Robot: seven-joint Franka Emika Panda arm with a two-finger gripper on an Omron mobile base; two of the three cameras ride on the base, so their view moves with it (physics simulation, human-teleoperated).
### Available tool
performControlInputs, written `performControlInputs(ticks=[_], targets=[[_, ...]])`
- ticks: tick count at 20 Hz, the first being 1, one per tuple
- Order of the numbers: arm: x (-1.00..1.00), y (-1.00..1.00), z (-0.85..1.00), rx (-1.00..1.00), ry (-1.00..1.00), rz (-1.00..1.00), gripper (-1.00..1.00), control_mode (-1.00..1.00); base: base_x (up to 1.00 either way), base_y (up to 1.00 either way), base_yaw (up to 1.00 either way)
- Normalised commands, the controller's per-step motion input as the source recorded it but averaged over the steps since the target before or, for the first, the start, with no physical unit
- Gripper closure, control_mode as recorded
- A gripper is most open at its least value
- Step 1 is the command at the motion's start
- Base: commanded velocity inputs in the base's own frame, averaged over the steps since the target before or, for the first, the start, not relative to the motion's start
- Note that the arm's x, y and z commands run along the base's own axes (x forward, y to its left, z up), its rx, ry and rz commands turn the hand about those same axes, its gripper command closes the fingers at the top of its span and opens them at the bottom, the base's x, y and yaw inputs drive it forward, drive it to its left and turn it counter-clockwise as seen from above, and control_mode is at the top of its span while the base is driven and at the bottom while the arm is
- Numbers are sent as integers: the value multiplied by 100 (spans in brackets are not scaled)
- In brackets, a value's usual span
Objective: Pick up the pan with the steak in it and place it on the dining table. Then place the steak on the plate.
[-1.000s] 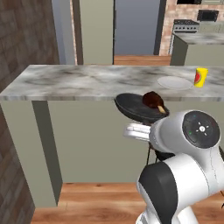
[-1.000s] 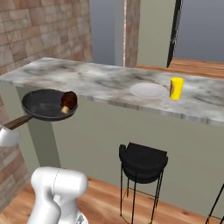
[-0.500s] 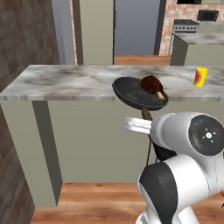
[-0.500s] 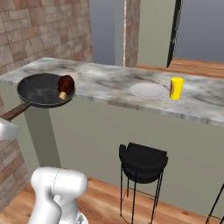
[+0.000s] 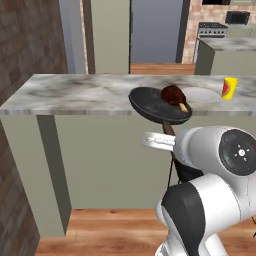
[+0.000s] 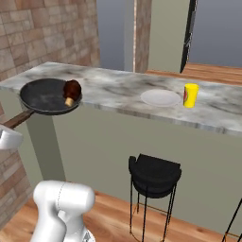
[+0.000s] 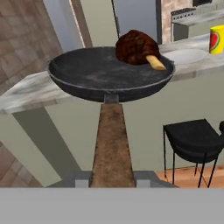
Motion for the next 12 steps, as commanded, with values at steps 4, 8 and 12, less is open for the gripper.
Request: performControlInputs(ticks=[4, 8, 12], targets=[[28, -14, 0, 1, 5, -1, 100, -100, 0, 0, 0], [49, -33, 0, 3, 8, -3, 100, -100, 0, 0, 0], [60, -40, 0, 4, 9, -5, 100, -100, 0, 0, 0]])
